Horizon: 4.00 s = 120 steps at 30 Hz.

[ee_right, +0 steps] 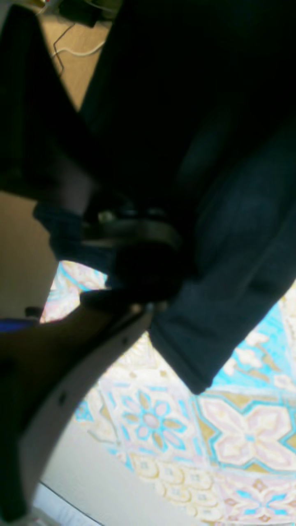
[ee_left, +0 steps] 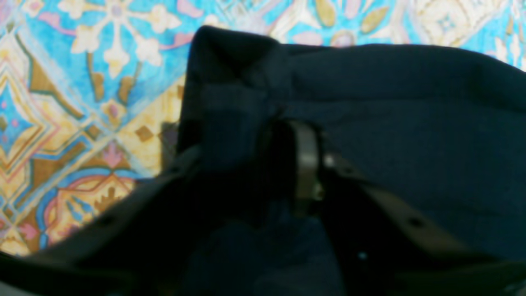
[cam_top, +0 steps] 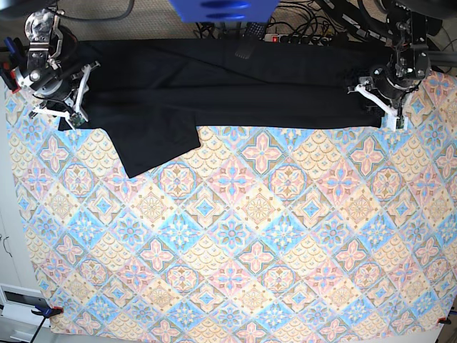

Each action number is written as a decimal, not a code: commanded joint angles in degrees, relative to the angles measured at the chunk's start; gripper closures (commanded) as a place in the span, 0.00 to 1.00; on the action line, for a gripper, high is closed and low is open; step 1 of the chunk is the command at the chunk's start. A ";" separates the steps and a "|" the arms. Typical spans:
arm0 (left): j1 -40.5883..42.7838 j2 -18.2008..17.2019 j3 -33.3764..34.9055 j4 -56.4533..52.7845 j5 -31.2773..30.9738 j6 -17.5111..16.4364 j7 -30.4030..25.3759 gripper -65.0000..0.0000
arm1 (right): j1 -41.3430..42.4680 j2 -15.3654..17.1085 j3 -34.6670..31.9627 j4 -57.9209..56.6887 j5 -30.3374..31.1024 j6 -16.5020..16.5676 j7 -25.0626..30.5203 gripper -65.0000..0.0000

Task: Fold the T-shirt properly
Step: 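Carry the folded half toward the collar edge and lower it, then regrasp the strip end with the right gripper and pull it taut, then hold the strip end with the right gripper, fold the other end inward with the left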

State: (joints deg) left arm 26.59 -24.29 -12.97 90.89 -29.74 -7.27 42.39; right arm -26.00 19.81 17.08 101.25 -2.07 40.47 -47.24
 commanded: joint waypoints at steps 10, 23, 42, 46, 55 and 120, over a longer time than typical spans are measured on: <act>0.09 0.78 -9.67 0.84 -8.73 0.19 -0.85 0.56 | 0.20 0.63 11.80 4.90 0.09 -0.47 0.52 0.66; -0.52 0.87 -18.19 0.84 -27.36 0.19 6.80 0.56 | 16.20 -2.27 -3.50 4.46 -0.09 -0.47 -0.18 0.66; -1.93 0.43 -18.81 0.84 -30.26 0.19 9.26 0.56 | 31.84 -2.27 -14.66 -30.18 0.00 -0.47 4.39 0.38; -2.02 0.43 -18.81 0.84 -30.18 0.19 9.26 0.56 | 31.84 -2.27 -14.66 -33.96 0.09 -0.47 5.88 0.37; -2.11 0.43 -18.72 0.84 -30.00 0.19 9.26 0.56 | 31.84 -3.95 -17.13 -36.07 0.09 -0.47 5.97 0.39; -1.93 -10.21 -3.69 0.49 -9.60 0.10 9.26 0.56 | -8.07 4.41 -11.15 9.39 12.48 -0.47 -7.22 0.66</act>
State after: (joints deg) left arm 24.62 -33.32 -16.10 90.74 -39.13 -7.16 52.03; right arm -33.93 23.38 5.41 109.62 10.13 40.01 -54.89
